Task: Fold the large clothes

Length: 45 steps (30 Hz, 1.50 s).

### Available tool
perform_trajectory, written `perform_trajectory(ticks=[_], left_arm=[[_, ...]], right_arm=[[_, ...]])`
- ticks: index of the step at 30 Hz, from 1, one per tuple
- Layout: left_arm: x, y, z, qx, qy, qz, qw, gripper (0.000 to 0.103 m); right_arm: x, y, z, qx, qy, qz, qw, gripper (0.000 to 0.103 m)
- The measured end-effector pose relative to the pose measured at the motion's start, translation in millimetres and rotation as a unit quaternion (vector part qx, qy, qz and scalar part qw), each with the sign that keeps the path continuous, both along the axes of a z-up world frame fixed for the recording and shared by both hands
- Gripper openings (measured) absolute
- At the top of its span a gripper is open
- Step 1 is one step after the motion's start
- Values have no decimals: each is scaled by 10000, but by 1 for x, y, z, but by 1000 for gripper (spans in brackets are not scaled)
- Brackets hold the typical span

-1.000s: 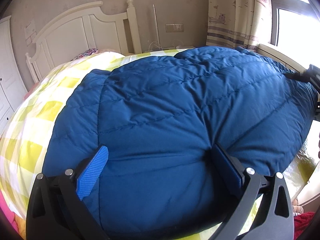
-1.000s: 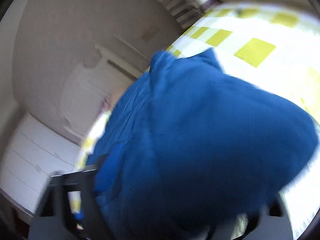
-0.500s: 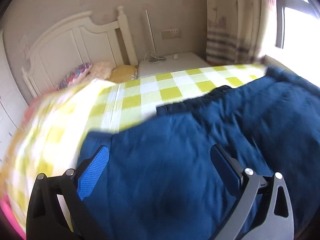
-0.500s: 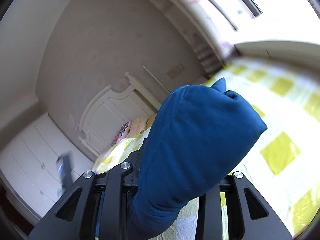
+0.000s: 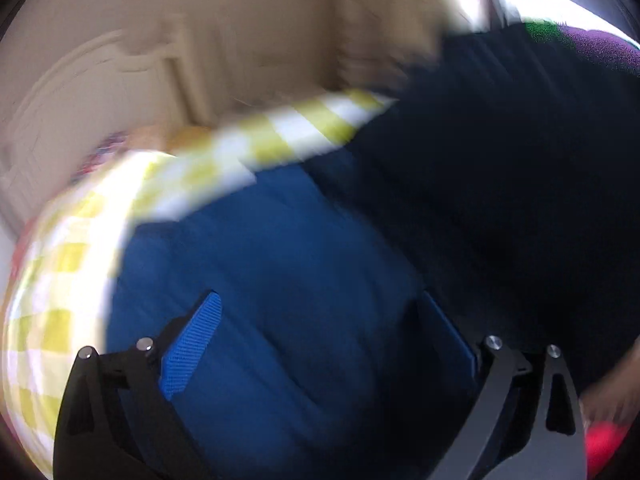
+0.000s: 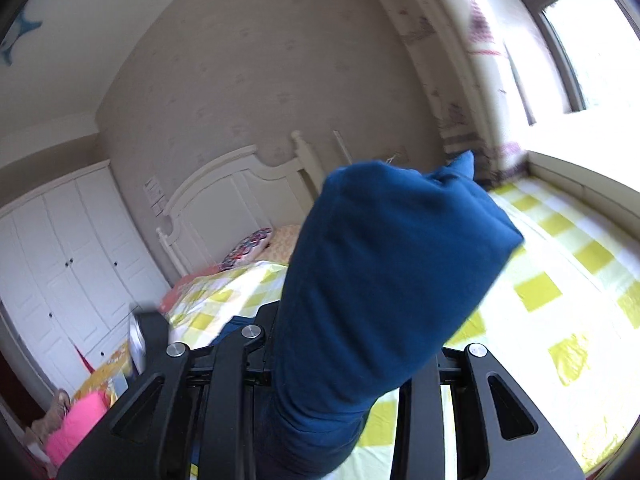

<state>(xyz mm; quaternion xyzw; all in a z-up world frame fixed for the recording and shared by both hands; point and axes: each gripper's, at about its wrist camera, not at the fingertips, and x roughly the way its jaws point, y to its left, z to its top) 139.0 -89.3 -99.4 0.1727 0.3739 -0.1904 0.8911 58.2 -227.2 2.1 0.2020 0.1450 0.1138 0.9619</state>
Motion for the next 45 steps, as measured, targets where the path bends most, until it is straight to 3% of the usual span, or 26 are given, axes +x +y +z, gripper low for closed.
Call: perform_trajectory(ticks=[1, 2, 3, 5, 7, 10, 11, 12, 14, 15, 16, 17, 18, 20, 21, 23, 25, 28, 31, 32, 33, 35, 37, 40, 42, 45], left_arm=[[-10, -1, -11, 158, -238, 8, 9996, 98], [-23, 7, -13, 63, -415, -76, 9991, 96], [-28, 18, -9, -133, -299, -144, 9994, 96], [-37, 61, 10, -1064, -73, -39, 9943, 95], [-39, 132, 36, -2031, -183, 622, 9770, 95], [-39, 214, 63, -2396, -632, 1579, 9559, 94], [-41, 243, 73, -2415, -803, 1921, 9478, 94], [-43, 256, 79, -2439, -877, 2050, 9438, 94], [-47, 277, 91, -2527, -992, 2107, 9391, 94], [-49, 279, 96, -2509, -1016, 2060, 9404, 95], [-49, 278, 99, -2448, -1005, 1984, 9437, 96], [-47, 274, 101, -2379, -969, 1878, 9480, 96], [-43, 269, 102, -2335, -936, 1792, 9511, 96], [-32, 253, 105, -2260, -787, 1456, 9599, 98], [-23, 242, 107, -2279, -699, 1234, 9633, 99], [-1, 227, 109, -2359, -524, 899, 9662, 100], [31, 192, 120, -2142, -402, 670, 9737, 100], [75, 147, 118, -1788, -98, 359, 9832, 100], [115, 115, 88, -1224, 199, 469, 9912, 100], [131, 106, 61, -726, 287, 730, 9943, 101], [140, 103, 40, -565, 442, 768, 9945, 101], [147, 121, 16, -1222, 663, 773, 9873, 101], [147, 138, 8, -1447, 746, 1021, 9813, 101], [135, 140, 6, -1234, 485, 1127, 9847, 101], [133, 137, 6, -1201, 431, 1155, 9851, 101], [132, 138, 10, -1191, 384, 1180, 9851, 101]], right_arm=[[3, 15, 5, -196, -37, 142, 9997, 32], [3, 32, 11, -480, -103, 225, 9985, 32], [2, 45, 15, -708, -159, 282, 9970, 32], [0, 78, 22, -1232, -280, 457, 9909, 32], [1, 118, 24, -1830, -408, 661, 9800, 32], [11, 186, 13, -2737, -435, 1091, 9546, 32], [13, 213, 2, -3139, -385, 1257, 9403, 32], [19, 248, -16, -3723, -268, 1502, 9155, 33], [31, 300, -63, -4782, 216, 1964, 8558, 37], [33, 319, -90, -5262, 342, 2116, 8229, 44], [23, 336, -116, -5895, -86, 1895, 7852, 44], [19, 342, -126, -6195, -286, 1737, 7650, 44], [18, 342, -128, -6264, -306, 1687, 7604, 45], [21, 332, -121, -6039, -202, 1793, 7764, 45], [18, 331, -120, -6019, -232, 1801, 7776, 45], [13, 329, -124, -6082, -330, 1768, 7731, 45], [-1, 338, -130, -6178, -414, 1705, 7665, 45], [-9, 339, -130, -6124, -462, 1760, 7693, 47], [-16, 337, -129, -6082, -557, 1769, 7718, 51], [-18, 338, -132, -6078, -583, 1785, 7715, 53], [-23, 337, -132, -6129, -624, 1804, 7667, 56], [-29, 335, -128, -6189, -548, 2045, 7564, 57], [-39, 318, -106, -5637, -393, 2591, 7833, 60], [-38, 269, -58, -3947, -92, 3249, 8594, 65], [-29, 232, -28, -3265, -51, 2844, 9014, 65], [-14, 202, -2, -2943, 24, 2139, 9315, 65]])
